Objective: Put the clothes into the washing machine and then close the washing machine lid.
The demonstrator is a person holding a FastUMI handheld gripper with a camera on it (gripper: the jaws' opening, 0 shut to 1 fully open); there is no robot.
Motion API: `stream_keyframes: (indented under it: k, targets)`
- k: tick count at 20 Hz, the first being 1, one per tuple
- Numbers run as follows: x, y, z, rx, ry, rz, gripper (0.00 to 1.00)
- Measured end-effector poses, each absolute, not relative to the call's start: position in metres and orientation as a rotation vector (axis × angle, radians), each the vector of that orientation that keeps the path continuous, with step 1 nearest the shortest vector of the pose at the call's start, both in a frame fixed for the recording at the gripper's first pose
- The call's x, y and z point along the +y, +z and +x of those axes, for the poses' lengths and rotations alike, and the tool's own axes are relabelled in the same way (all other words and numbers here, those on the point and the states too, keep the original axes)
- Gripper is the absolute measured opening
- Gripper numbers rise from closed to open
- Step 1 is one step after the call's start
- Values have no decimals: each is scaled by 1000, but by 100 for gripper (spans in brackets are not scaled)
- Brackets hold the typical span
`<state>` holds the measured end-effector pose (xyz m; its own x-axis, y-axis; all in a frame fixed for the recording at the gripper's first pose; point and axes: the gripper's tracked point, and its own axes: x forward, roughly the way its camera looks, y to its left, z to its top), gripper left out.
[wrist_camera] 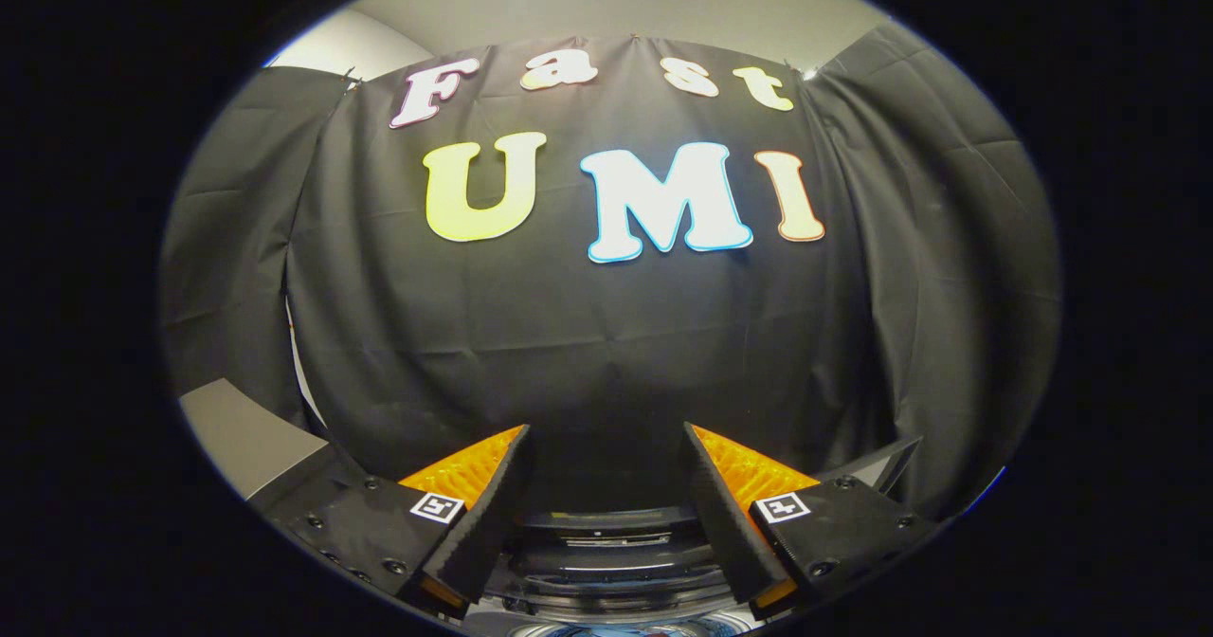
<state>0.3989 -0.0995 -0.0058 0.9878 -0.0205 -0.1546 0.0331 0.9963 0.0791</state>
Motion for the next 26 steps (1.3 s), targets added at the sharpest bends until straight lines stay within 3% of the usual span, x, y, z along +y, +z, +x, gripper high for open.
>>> stream_keyframes:
  k: [8, 26]
  targets:
    - [-99, -7, 396, 142, -13, 35, 97]
    - [-96, -9, 318, 90, 24, 29, 97]
